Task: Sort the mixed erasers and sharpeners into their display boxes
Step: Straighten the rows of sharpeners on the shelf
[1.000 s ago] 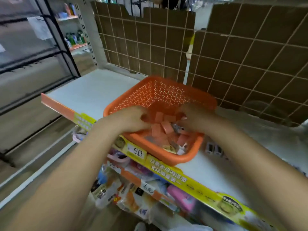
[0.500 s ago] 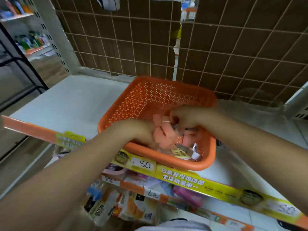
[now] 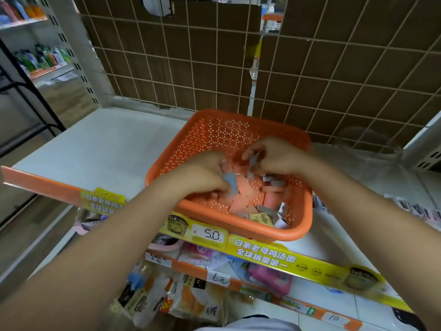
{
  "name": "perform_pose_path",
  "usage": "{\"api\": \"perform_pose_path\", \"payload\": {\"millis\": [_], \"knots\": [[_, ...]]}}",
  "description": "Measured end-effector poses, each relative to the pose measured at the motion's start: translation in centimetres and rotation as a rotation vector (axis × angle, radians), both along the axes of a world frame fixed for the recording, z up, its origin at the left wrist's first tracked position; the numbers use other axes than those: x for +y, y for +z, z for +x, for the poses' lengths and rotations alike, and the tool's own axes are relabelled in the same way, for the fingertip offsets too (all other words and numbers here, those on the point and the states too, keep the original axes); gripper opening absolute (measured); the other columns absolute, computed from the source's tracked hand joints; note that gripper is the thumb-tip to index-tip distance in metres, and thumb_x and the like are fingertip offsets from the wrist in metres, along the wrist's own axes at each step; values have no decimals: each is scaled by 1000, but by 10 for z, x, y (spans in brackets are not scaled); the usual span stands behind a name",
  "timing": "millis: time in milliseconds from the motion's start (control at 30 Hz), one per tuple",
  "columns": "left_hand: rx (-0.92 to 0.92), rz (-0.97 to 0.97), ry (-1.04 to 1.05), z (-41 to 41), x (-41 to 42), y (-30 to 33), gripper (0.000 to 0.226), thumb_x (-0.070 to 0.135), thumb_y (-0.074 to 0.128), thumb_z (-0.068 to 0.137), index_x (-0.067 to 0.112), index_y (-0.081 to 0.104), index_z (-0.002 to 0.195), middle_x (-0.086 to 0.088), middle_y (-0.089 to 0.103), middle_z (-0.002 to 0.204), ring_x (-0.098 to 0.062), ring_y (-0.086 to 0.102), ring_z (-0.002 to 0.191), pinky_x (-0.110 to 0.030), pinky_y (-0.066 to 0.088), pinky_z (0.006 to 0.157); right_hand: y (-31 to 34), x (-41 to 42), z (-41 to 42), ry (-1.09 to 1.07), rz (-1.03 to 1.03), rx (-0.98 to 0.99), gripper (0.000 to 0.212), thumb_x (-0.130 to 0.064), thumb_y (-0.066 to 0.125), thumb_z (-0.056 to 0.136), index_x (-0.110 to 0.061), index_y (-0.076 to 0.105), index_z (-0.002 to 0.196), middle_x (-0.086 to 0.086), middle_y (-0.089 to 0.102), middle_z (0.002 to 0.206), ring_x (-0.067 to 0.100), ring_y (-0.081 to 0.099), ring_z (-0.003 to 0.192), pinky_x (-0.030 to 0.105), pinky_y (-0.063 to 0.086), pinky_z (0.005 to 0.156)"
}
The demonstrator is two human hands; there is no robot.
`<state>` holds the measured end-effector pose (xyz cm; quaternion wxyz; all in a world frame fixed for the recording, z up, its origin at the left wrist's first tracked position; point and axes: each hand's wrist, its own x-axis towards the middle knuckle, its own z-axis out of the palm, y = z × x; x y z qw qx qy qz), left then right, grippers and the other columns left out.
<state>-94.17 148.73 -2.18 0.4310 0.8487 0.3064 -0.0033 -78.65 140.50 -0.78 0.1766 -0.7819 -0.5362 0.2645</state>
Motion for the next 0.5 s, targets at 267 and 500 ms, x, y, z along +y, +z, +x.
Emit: {"api": "perform_pose_path", "payload": {"millis": [267,500], "knots": [[-467,-178,70,-25,-11,18,35,-5,66,77,23,62,97,-5,68,75,-11,63,56,-24,55,59,8,-43,-2,-73,433,238,36,6,71,70,-27,63,81,13,63,100,29,57,86,29,48,77],[-665,-285,124,-25,-43,27,39,6,73,55,17,58,89,3,72,73,-8,66,61,-23,57,60,0,-94,1,-49,721,610,46,5,71,59,-29,71,89,-2,60,102,4,64,89,15,52,74]]}}
